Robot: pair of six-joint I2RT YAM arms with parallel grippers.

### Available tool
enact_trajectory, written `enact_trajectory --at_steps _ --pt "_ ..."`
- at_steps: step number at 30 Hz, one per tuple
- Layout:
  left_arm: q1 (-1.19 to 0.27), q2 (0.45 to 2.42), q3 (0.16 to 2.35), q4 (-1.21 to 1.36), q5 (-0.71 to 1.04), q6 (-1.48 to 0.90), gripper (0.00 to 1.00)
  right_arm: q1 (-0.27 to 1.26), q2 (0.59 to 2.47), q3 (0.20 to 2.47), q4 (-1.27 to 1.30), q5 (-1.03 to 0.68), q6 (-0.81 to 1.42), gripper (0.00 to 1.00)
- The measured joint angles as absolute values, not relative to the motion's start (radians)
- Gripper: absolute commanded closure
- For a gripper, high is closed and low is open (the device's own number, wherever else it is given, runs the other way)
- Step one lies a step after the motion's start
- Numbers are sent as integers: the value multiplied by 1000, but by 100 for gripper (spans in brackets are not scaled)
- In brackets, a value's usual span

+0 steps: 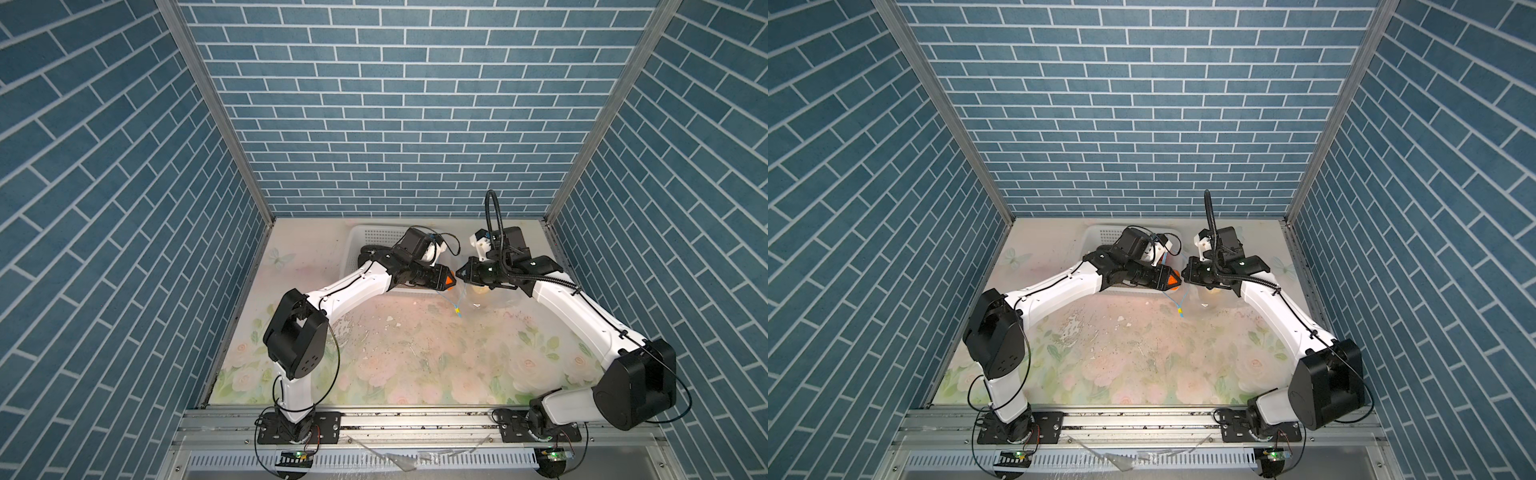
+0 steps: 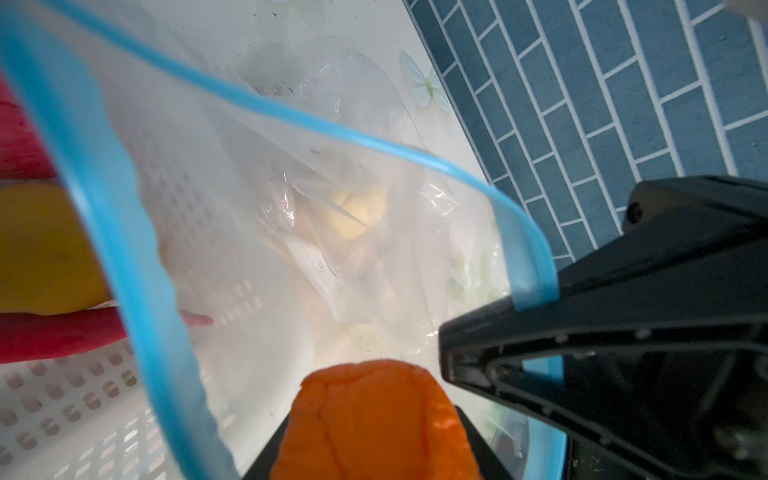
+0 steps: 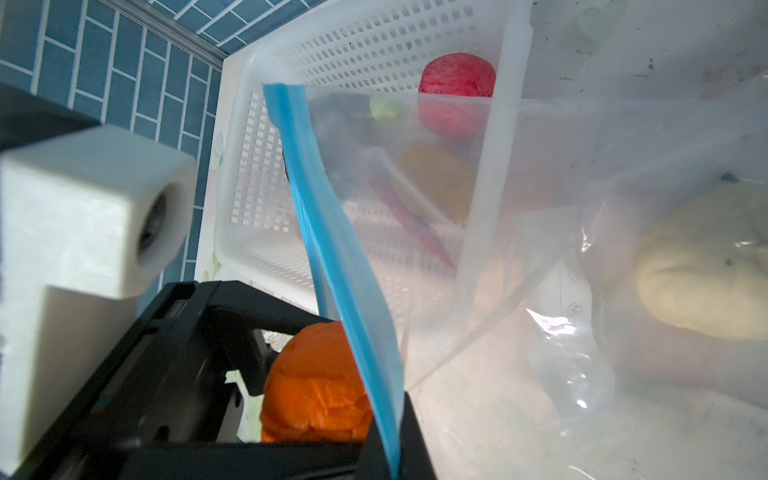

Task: Place the food in the zip-top bag and seal the zipper
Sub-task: 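Lift the orange and carry it to the bag mouth held by right gripper, then open the left gripper to drop the orange into the bag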

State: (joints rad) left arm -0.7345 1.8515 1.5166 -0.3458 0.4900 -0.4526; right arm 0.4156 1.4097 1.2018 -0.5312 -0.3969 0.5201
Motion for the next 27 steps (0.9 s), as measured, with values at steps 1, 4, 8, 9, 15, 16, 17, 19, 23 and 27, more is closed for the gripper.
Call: enact_trajectory --at_steps 1,4,8,9,15,16,17,19,23,27 --pt "-735 1853 1517 -346 488 -452 49 416 1408 1202 -531 -397 520 100" --pt "-735 1857 1517 -346 485 -452 45 416 1403 1202 -531 -397 520 100" --pt "-735 1858 1517 -346 482 -445 35 416 1398 1202 -531 -397 520 100" --pt "-735 1858 1517 -346 480 -442 33 416 1397 1202 -531 -397 520 100" --pt "-735 1858 1517 -347 475 -430 29 416 1397 1202 -531 -397 520 100" --pt "-735 1858 1517 -347 475 -429 28 416 1397 1202 -531 -397 520 100" --pt "-735 1858 1517 -348 475 -429 28 416 1397 1202 -531 -397 520 100" --pt "-735 1858 1519 -353 474 -429 28 416 1397 1202 -531 -397 520 100" --pt "-735 1858 1522 -358 472 -428 28 416 1397 1202 -531 -397 520 100" --pt "-735 1856 1522 -373 459 -426 28 416 1397 1202 -531 -397 520 100"
